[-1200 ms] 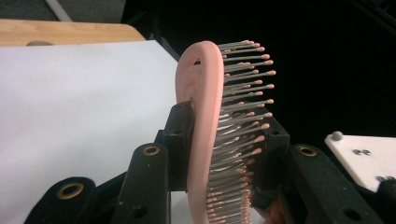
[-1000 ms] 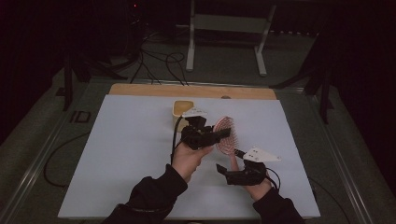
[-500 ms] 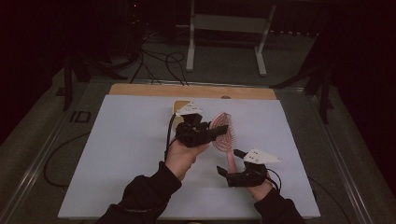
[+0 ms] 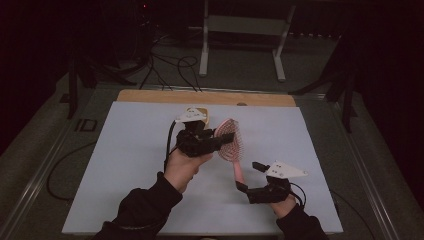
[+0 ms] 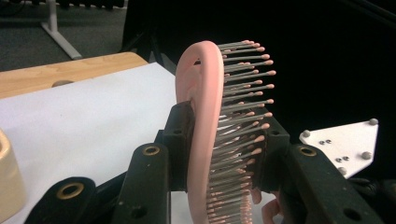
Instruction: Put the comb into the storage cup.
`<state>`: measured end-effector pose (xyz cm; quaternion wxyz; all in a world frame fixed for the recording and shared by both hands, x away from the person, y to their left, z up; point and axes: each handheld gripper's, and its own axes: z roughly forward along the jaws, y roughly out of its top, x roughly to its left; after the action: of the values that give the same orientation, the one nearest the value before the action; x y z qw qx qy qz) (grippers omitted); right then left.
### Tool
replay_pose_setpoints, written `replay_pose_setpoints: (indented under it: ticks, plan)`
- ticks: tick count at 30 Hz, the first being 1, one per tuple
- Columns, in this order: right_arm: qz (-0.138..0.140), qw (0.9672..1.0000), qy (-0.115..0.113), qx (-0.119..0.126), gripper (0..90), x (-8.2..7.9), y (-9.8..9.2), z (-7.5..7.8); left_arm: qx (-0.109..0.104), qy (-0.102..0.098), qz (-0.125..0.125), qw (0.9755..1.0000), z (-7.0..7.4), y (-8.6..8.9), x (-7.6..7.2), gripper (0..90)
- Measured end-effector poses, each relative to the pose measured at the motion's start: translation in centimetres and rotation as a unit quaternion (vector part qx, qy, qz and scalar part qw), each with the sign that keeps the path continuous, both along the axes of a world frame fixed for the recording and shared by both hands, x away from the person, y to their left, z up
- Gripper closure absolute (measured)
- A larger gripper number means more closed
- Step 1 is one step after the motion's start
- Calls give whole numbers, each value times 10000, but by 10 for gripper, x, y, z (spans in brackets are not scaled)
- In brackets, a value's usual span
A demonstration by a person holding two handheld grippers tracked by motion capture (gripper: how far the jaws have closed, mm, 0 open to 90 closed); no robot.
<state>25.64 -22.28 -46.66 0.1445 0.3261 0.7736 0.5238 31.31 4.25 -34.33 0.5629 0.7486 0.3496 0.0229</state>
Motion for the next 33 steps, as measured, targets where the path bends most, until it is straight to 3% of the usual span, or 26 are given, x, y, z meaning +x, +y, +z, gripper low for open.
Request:
replay_pose_setpoints:
  ticks: [11,25,33]
  plan:
    - [102,9999,20,32,88,-5,-7,-1,50,-66,49,10000,7,17,-2,659]
    - [243,9995,-188,-27,88,-14,-19,-4,147,-173,184,9996,17,40,-1,660]
    - [141,9994,-325,-12,88,-17,-24,-4,136,-257,154,9995,21,52,-4,659]
